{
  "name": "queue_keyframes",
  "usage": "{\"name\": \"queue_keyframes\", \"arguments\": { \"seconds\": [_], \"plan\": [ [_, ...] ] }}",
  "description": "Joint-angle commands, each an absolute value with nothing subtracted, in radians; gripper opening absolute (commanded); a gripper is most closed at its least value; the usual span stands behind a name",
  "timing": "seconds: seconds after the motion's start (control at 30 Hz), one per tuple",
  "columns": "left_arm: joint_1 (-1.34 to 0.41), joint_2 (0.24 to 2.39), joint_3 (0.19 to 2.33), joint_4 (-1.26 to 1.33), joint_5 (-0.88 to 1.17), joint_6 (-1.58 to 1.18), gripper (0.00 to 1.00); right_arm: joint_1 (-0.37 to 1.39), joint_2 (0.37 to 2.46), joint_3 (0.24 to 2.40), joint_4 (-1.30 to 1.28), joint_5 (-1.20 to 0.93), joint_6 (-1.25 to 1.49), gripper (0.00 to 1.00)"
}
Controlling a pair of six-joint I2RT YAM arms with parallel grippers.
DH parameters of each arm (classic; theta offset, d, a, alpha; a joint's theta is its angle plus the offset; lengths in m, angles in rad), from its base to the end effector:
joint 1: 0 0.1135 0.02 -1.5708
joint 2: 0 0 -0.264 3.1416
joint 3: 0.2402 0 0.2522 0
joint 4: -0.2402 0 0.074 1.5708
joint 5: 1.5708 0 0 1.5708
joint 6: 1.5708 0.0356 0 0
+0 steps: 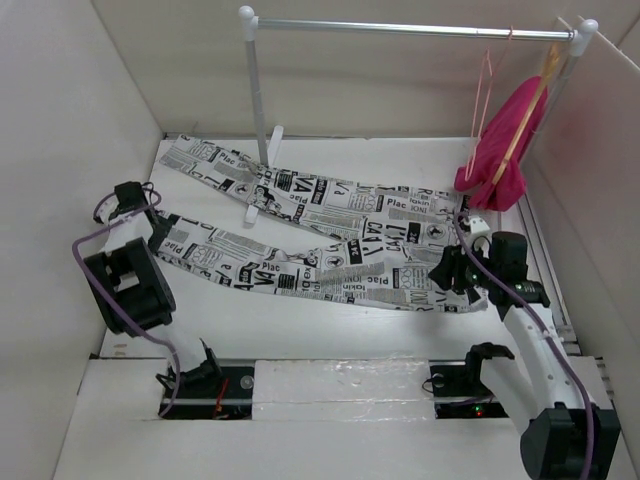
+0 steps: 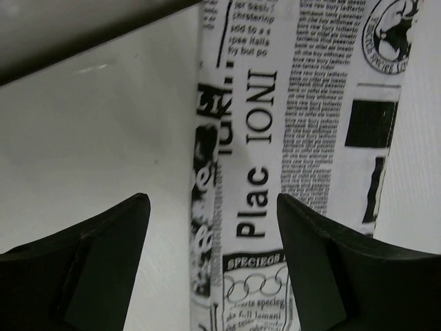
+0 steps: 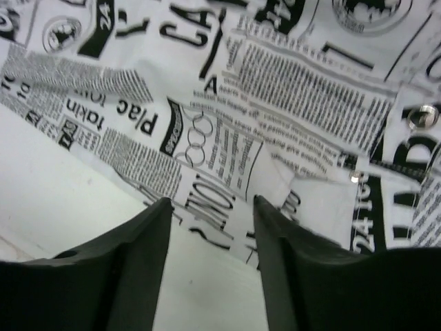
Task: Place the trousers on the hanger
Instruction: Fold the trousers
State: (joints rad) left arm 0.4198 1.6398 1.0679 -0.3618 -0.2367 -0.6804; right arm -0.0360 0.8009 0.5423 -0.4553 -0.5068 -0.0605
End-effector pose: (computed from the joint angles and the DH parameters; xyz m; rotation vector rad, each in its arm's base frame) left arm 0.3082 0.1467 0.2074 -1.3766 2.0592 0.1857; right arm 0.1684 0.0112 0.2296 -0.2890 2.2111 0.5240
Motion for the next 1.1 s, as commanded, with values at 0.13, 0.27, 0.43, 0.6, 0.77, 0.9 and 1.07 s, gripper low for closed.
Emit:
{"name": "queue_keyframes", "arguments": {
  "seconds": [0.13, 0.27, 0.43, 0.6, 0.77, 0.9, 1.07],
  "plan": [
    [0.417, 1.833, 1.213, -0.368, -0.253, -0.664, 0.6, -0.029, 0.741, 0.509, -0.626, -0.508, -0.124, 0.62],
    [0.417, 1.879, 1.21, -0.39, -0.272, -0.687, 0.54, -0.029, 0.742, 0.512, -0.632, -0.5, -0.121, 0.63],
    [0.417, 1.749, 1.163, -0.365, -0.259, -0.712, 0.57, -0.02, 0.778, 0.532, -0.552, -0.52, -0.124, 0.61],
    [0.37, 1.468, 1.068, -0.275, -0.252, -0.701, 0.65, -0.02, 0.837, 0.597, -0.551, -0.469, -0.181, 0.09],
    [0.31, 1.541, 1.179, -0.156, -0.094, -0.759, 0.62, 0.018, 0.877, 0.607, -0.509, -0.47, -0.189, 0.0],
    [0.23, 1.8, 1.443, -0.207, -0.094, -0.743, 0.6, 0.04, 0.914, 0.618, -0.471, -0.478, -0.198, 0.16],
    [0.177, 2.156, 1.856, -0.349, -0.074, -0.732, 0.63, 0.098, 1.0, 0.681, -0.436, -0.509, -0.201, 0.38]
  ]
}}
